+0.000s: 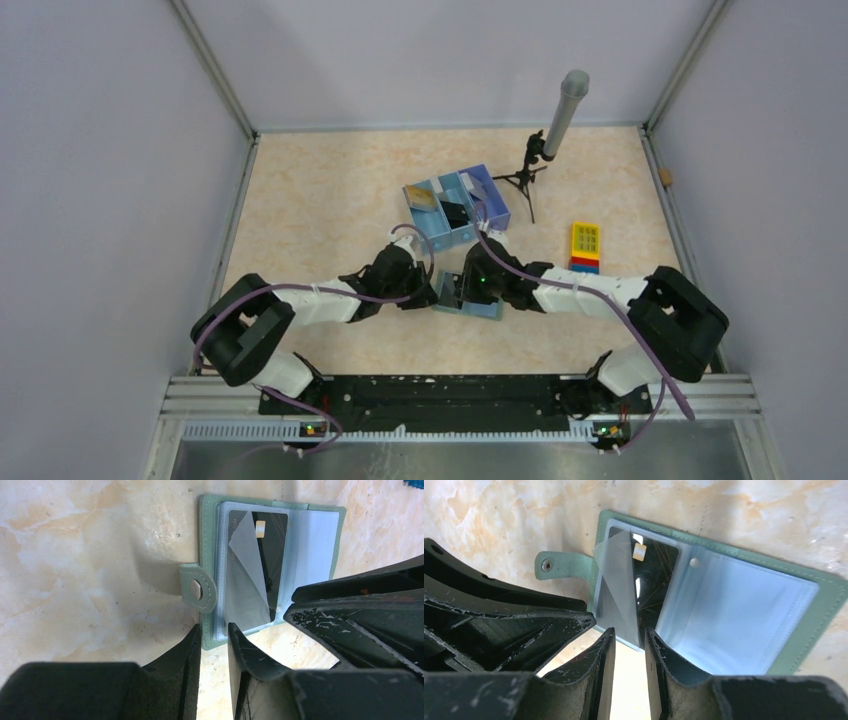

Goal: Put the credit cards into the card holder
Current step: Insert the credit card into the card holder.

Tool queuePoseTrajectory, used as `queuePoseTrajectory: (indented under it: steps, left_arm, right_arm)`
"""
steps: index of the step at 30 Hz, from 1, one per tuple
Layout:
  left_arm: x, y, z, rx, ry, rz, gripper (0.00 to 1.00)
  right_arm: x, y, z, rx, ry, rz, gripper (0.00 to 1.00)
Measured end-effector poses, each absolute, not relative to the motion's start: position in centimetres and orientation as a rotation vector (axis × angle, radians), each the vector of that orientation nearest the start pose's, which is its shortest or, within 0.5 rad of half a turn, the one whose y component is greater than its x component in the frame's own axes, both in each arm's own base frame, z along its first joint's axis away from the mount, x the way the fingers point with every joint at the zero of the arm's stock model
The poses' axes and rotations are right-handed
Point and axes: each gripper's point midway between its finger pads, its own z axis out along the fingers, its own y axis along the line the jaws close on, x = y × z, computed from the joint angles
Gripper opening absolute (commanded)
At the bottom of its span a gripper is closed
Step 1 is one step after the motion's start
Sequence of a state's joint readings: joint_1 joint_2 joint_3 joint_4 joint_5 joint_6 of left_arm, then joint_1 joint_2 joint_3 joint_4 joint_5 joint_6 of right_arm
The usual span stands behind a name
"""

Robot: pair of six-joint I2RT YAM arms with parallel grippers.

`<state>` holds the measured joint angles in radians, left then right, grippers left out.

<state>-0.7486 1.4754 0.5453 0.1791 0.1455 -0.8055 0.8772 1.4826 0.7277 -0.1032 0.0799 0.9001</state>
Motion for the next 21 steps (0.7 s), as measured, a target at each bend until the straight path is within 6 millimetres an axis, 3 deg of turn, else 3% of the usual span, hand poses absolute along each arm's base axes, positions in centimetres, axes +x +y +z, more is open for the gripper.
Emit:
queuePoseTrajectory:
  steps: [7,13,21]
  left_arm:
    - [21.6,-27.8,2.9,0.012,2.51,-0.899,0.27]
    - [21.5,-27.9,2.9,0.018,2.514,-0.91,0.27]
    - [21.4,-27.9,3.0,0.022,2.517,-0.918,0.24]
  right_arm:
    - [21.8,28.0,4.4,0.082,2.547,0.613,0.3]
    - [21.7,27.8,2.9,0.08,2.583,0.571,0.3]
    - [21.9,28.3,2.9,0.068,2.581,0.586,0.23]
